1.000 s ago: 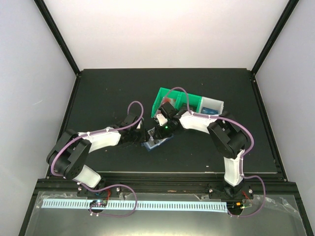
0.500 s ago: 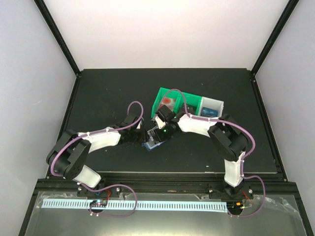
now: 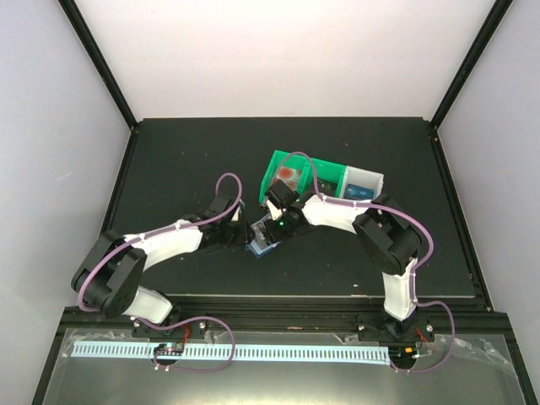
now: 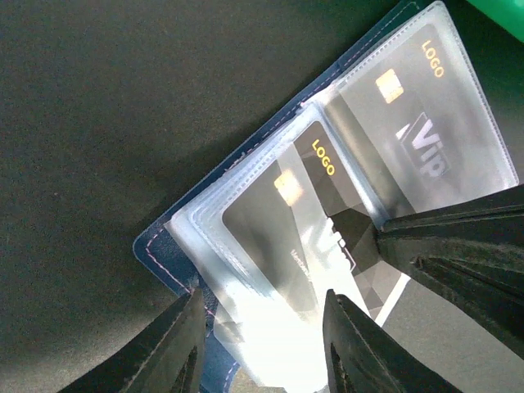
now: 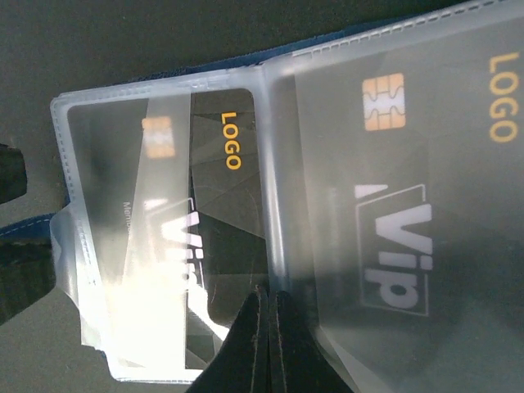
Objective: Put the credit cards into the card holder
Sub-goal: Turn over the card slot in the card holder.
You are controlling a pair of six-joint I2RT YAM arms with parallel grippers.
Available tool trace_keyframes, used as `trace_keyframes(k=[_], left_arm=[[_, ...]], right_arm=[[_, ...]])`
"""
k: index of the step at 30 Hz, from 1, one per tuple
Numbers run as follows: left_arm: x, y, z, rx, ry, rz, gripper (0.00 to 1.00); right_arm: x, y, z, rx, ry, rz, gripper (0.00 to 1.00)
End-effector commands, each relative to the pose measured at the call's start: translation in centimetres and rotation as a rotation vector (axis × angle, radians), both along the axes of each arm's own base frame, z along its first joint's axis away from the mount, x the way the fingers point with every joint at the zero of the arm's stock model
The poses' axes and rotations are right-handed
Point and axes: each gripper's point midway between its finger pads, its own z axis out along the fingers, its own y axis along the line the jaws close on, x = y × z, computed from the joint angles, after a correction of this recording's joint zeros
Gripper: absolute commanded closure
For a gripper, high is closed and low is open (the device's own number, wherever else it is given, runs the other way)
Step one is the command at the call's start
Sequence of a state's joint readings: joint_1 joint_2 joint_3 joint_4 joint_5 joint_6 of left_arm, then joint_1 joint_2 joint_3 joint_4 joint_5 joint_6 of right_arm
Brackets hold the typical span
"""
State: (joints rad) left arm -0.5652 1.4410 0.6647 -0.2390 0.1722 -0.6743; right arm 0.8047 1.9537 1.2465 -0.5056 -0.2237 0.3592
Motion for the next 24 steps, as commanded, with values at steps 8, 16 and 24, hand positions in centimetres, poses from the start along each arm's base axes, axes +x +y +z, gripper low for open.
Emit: trace_keyframes(k=[8, 16, 24], left_arm=[[0.5, -1.9, 1.5, -0.124, -0.011, 0.012, 0.53], [0.7, -2.2, -0.1, -0.121, 0.027, 0.025, 0.57], [0.4, -1.5, -0.9, -0.082, 0.051, 0.045, 0.52]], right_arm=[[-0.3, -1.5, -3.5, -0.100, 0.042, -0.045, 0.99], [-0.3, -1.4, -3.6, -0.095, 0.044, -0.047, 0.99], [-0.3, -1.5, -3.7, -0.094, 0.046, -0.051, 0.99]])
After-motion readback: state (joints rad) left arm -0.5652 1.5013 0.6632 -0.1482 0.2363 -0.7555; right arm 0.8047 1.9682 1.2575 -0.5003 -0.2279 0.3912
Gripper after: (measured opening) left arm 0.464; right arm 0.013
